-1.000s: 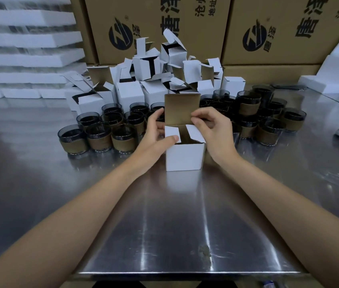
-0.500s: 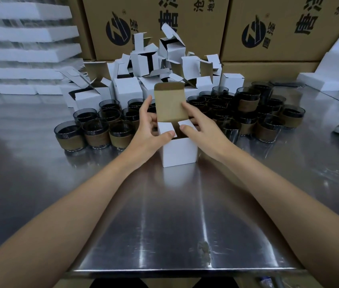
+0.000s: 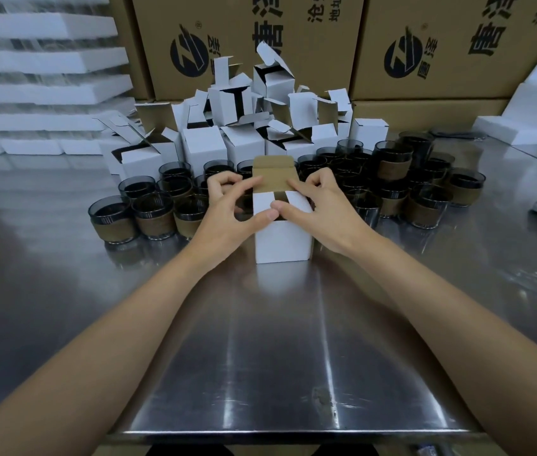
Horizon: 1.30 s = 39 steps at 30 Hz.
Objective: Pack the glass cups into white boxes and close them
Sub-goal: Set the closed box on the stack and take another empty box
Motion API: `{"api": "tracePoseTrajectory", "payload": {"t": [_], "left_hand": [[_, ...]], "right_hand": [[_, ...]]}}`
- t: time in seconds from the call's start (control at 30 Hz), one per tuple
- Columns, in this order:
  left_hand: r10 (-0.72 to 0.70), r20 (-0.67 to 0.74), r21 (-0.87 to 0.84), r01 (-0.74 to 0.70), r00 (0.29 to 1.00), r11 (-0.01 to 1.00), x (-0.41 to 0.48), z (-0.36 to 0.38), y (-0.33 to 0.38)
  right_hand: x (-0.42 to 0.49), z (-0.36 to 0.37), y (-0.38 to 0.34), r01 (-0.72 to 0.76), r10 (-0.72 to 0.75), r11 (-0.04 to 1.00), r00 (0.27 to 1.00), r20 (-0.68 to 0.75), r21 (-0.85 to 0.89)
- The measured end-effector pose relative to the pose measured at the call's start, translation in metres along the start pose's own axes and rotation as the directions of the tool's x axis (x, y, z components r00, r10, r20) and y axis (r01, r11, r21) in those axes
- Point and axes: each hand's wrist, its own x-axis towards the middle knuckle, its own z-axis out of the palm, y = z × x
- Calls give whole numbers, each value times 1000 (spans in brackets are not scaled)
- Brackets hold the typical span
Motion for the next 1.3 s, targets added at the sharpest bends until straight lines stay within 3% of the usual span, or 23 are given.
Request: {"api": "tracePoseTrajectory", "payload": {"t": [0.2, 0.3, 0.5, 0.57, 0.63, 0.73, 0.8, 0.97, 1.17, 1.3], "left_hand": [[128, -50, -14, -129, 991, 992, -1, 2, 4], [197, -8, 43, -197, 980, 979, -1, 1, 5], [197, 125, 123, -212, 973, 970, -1, -3, 5], [194, 140, 144, -214, 971, 966, -1, -4, 5], [196, 136, 184, -219, 971, 958, 0, -3, 4], [236, 97, 205, -252, 967, 946, -1, -3, 2], [235, 33, 156, -237, 971, 959, -1, -3, 2], [89, -133, -49, -96, 987, 994, -5, 0, 3], [79, -345, 79, -55, 935, 995, 1, -4, 8], [167, -329, 275, -75, 930, 959, 0, -7, 6]], "right_hand": [[-3, -6, -2, 33, -17, 996, 983, -184, 82], [-5, -14, -5, 1, 77, 967, 951, -299, 253], [-5, -19, -6, -146, 248, 903, 945, -211, 405], [-6, -19, -5, -157, 235, 929, 950, -206, 335], [-10, -16, -6, -125, 137, 990, 961, -239, 63], [-15, -10, -12, -124, 78, 950, 983, -165, -288], [-15, -10, -12, -124, 93, 923, 991, -101, -365], [-12, -12, -2, -119, 108, 987, 989, -102, -108], [-15, -5, -6, -120, 112, 992, 980, -166, -35], [-15, -3, -8, -150, 147, 989, 973, -180, -2]]}}
